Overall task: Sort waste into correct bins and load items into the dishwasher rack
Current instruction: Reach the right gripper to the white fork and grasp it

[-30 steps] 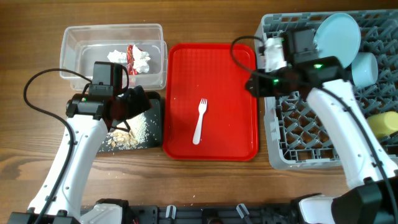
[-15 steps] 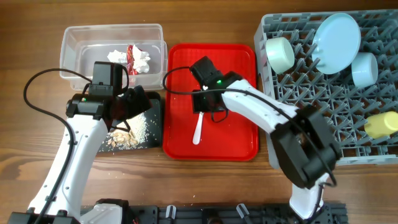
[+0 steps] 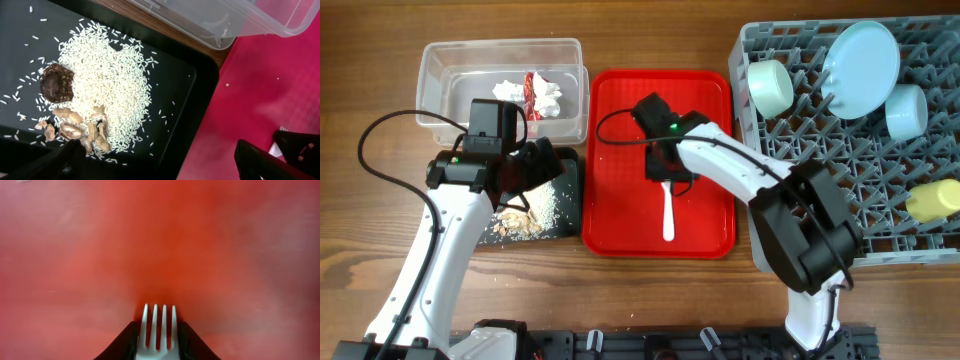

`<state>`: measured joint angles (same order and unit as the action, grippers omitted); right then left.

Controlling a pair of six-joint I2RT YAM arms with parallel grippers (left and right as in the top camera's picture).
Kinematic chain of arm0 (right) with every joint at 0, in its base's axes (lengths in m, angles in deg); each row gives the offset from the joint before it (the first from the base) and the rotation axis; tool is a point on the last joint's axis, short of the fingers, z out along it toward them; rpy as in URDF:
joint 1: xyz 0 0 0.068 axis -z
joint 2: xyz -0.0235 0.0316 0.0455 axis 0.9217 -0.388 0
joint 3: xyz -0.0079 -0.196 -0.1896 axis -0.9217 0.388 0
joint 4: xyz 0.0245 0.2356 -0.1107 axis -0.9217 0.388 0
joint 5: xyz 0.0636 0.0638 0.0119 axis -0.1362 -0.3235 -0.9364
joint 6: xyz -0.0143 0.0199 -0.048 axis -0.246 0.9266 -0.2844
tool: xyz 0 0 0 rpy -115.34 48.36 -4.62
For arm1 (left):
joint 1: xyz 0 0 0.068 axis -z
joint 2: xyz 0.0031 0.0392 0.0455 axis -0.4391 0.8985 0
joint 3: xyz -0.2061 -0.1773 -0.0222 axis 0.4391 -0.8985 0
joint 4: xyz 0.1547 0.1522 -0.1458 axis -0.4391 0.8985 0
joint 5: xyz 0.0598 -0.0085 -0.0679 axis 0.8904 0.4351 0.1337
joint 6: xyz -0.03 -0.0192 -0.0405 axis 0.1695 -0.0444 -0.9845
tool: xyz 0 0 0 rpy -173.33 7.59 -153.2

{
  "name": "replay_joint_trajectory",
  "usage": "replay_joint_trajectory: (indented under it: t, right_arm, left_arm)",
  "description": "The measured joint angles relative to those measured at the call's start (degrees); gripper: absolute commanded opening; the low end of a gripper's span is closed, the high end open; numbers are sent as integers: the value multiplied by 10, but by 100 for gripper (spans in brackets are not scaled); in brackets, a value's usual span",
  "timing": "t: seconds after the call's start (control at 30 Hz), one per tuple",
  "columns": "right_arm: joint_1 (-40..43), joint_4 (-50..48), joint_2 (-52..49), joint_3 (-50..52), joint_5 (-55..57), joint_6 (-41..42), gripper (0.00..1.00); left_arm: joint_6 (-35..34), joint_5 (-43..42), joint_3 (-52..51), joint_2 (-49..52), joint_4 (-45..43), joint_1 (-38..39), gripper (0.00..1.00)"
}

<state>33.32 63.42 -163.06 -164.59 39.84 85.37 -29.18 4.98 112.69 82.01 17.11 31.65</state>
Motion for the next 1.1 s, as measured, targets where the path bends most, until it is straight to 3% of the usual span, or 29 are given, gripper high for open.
replay_joint_trajectory:
  t: [0.07, 0.13, 0.47, 0.7, 1.1]
  right_arm:
    - [12, 7, 0, 0, -1, -10, 32]
    - [25, 13, 0, 0, -5, -25, 45]
    - [37, 59, 0, -2, -56, -38, 45]
    - [36, 68, 1, -2, -90, -8, 27]
    - [35, 70, 0, -1, -118, 2, 12]
  left_arm:
    - [0, 0, 0, 0, 0, 0, 96]
    - [0, 0, 0, 0, 0, 0, 96]
    - [0, 0, 0, 0, 0, 0, 96]
    - [0, 0, 0, 0, 0, 0, 96]
    - [0, 0, 0, 0, 0, 0, 96]
